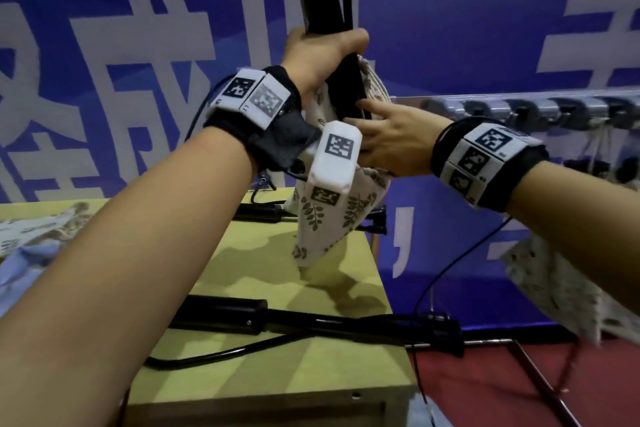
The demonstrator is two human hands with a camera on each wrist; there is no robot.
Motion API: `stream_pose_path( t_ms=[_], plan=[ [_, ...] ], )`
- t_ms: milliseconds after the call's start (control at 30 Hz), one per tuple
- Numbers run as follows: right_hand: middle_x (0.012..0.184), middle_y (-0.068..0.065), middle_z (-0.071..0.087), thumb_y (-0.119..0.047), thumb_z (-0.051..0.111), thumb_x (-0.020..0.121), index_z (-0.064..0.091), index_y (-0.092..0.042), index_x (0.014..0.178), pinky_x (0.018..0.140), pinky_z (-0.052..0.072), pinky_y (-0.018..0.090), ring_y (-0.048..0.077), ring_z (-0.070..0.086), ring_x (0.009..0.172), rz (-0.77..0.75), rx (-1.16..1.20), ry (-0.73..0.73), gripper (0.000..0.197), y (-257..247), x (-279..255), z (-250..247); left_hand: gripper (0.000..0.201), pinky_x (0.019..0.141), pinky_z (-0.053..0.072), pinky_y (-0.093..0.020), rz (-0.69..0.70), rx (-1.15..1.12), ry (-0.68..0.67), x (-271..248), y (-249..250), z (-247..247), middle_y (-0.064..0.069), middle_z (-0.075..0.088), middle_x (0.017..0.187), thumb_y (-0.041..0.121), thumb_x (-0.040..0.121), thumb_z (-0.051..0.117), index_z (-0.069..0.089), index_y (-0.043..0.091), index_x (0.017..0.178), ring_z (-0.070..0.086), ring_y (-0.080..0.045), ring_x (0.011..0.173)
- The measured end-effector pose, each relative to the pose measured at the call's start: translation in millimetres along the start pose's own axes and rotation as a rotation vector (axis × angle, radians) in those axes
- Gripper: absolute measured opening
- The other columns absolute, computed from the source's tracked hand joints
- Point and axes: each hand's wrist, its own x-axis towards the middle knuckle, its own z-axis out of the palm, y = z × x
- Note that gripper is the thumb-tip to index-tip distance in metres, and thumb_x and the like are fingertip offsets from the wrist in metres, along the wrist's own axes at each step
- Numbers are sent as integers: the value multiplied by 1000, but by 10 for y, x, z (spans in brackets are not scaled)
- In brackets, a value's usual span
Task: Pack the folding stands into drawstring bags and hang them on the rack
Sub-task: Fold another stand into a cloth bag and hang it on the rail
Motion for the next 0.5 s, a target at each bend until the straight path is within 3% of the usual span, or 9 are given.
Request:
stream_pose_path(
  t_ms=[67,167,233,333,400,433,500],
  plan=[
    [105,2,70,-17,52,70,73,-15,95,97,33,43,25,62,106,3,1,-22,32,-50,-74,53,17,46,43,-16,0,-37,-12,-52,-58,96,7,57,46,12,72,71,56,12,65,55,-5,41],
    [111,7,66,-10,37,81,67,-12,100,101,29,44,27,59,110,-7,-2,16,35,-118,-192,200,29,41,43,-15,-5,-33,-34,-117,-178,230,14,50,32,12,74,71,45,14,63,50,3,34],
    [115,9,64,-10,32,84,61,-10,103,103,27,44,29,58,112,-27,32,15,35,-185,-290,297,25,50,46,-17,-8,-7,-40,-147,-240,326,11,55,41,20,64,74,49,16,62,52,1,40],
    [118,9,64,-12,31,83,65,-10,106,104,26,43,28,58,113,-20,76,-36,41,-274,-402,424,28,53,47,-18,-53,-10,-36,-136,-344,489,10,57,52,17,70,74,46,18,65,53,0,46],
    [117,8,65,-13,29,83,67,-11,105,104,26,43,27,59,113,-28,97,-61,44,-328,-480,536,28,54,47,-19,-83,-20,-49,-121,-425,613,4,62,70,23,65,76,56,13,81,60,-6,60],
    [117,7,65,-13,27,84,68,-12,105,103,27,44,27,59,113,-35,104,-53,46,-353,-510,584,42,52,46,-18,-91,-32,-52,-119,-467,667,0,64,77,26,60,76,61,7,94,62,-9,64],
    [113,5,67,-13,18,90,70,-15,102,102,28,44,26,60,111,-21,107,1,53,-427,-567,666,54,50,45,-16,-93,-29,-59,-154,-537,753,-2,65,78,26,58,77,63,0,103,62,-12,63]
  ],
)
